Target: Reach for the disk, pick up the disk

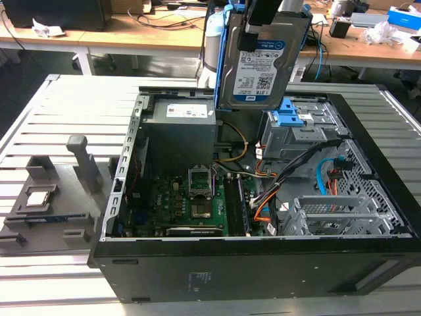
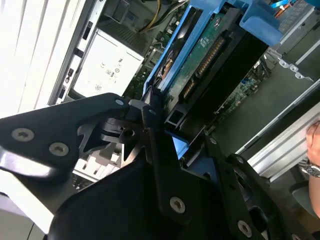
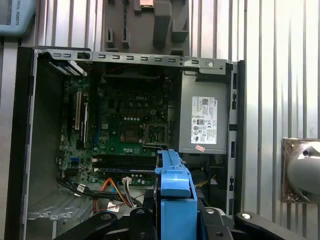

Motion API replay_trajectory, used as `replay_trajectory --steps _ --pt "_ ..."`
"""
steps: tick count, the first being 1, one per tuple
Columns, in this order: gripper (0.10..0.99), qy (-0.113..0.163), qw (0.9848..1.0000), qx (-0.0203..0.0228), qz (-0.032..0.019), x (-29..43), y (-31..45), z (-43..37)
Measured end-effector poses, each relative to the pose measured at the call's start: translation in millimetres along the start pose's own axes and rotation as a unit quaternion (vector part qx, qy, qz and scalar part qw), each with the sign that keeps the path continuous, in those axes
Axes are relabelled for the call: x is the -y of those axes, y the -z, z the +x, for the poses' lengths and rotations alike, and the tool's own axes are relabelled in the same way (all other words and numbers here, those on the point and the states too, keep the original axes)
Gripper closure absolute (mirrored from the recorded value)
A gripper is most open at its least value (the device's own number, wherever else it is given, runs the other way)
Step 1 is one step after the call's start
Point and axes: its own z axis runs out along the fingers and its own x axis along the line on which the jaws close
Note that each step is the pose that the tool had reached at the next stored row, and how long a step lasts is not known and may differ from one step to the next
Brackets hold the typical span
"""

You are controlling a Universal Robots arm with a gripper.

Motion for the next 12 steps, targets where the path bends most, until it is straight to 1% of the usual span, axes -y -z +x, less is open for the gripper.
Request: replay_trajectory --steps 10,12 --pt "0.722 0.000 1.0000 0.0000 0.0000 -0.9 0.6 25.1" --pt "0.722 0.000 1.0000 0.0000 0.0000 -1.2 0.8 33.4"
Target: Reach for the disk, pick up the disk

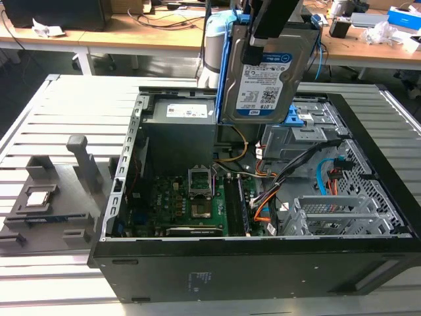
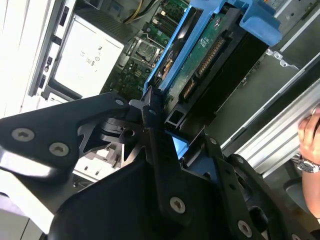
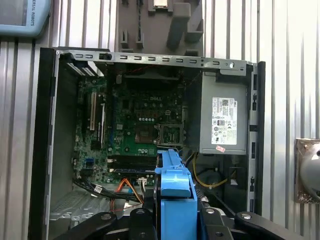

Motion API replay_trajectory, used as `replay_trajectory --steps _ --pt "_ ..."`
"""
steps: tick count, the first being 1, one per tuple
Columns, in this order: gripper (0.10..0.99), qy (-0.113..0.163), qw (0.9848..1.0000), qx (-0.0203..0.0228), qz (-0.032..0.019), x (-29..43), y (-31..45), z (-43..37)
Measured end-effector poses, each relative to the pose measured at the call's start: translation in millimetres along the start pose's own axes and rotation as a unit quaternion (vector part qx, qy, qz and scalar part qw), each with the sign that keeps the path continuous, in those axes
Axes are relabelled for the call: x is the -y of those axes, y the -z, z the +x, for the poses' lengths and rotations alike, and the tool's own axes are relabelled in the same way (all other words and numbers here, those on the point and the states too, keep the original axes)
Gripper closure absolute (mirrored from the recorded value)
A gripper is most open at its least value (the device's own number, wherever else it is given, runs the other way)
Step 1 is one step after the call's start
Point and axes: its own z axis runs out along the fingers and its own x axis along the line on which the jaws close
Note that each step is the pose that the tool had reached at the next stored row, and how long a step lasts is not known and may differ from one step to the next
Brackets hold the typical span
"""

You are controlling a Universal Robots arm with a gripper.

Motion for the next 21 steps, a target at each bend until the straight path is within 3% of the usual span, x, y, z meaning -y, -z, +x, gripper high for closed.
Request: replay_trajectory --steps 8,17,21 --pt "0.722 0.000 1.0000 0.0000 0.0000 -0.7 0.5 20.3" --pt "0.722 0.000 1.0000 0.0000 0.0000 -1.8 1.0 50.4" --pt "0.722 0.000 1.0000 0.0000 0.0000 -2.0 1.0 57.9"
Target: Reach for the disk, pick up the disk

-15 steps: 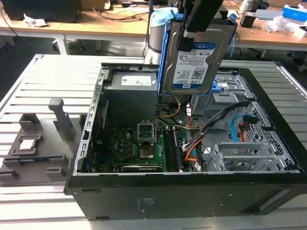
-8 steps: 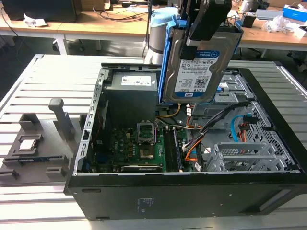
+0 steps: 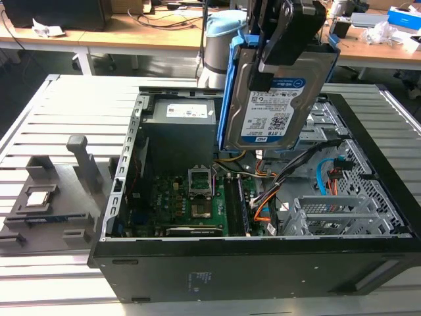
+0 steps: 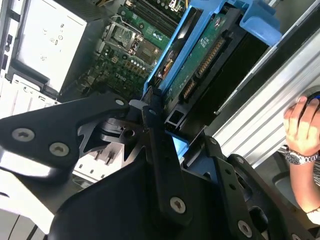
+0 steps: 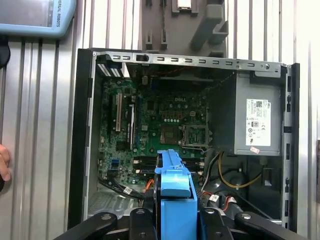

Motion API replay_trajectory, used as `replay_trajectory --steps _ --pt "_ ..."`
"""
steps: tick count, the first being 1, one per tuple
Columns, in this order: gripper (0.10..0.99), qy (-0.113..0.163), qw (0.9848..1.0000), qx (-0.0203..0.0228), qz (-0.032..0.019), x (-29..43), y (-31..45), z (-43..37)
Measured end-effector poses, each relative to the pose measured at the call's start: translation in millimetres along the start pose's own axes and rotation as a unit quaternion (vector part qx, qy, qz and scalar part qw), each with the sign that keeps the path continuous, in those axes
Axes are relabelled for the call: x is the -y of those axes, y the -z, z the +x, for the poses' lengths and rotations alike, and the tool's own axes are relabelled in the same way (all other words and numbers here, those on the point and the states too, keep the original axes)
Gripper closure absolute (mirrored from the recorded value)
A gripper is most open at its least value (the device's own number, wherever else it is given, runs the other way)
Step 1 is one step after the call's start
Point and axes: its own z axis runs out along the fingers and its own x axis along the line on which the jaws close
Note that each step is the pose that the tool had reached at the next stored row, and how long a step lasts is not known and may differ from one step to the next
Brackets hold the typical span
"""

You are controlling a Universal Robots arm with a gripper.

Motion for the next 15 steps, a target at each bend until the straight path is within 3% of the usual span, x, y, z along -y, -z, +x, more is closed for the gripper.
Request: replay_trajectory --steps 15 --pt "0.722 0.000 1.0000 0.0000 0.0000 -1.1 0.1 33.1"
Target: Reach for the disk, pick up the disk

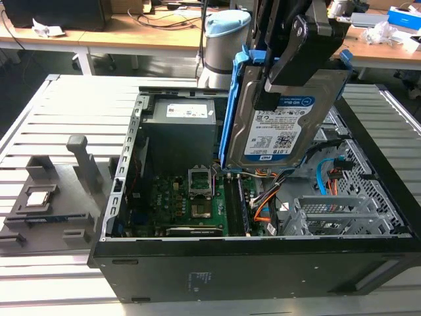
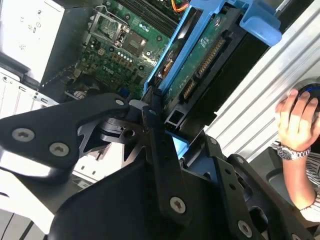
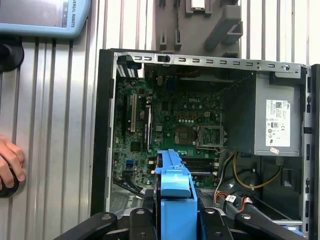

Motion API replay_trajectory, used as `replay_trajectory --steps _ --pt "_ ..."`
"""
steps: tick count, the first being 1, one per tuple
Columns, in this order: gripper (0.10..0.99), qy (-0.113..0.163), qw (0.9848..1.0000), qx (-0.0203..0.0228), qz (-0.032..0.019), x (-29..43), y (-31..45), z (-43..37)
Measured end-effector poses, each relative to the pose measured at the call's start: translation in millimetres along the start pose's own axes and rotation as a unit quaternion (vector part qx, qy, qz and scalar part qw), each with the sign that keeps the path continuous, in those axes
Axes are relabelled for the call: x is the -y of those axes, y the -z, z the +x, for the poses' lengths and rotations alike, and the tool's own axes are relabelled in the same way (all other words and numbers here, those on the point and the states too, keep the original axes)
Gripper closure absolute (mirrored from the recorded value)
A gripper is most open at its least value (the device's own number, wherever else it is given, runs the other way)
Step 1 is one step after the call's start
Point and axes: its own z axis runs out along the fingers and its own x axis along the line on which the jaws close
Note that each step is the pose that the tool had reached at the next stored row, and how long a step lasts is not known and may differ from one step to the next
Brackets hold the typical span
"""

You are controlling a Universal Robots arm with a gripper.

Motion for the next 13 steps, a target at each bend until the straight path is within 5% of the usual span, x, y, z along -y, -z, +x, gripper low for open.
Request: replay_trajectory --steps 8,13 --pt "0.722 0.000 1.0000 0.0000 0.0000 -0.8 0.0 22.9" --pt "0.722 0.000 1.0000 -0.0001 0.0000 -1.0 0.1 29.9"
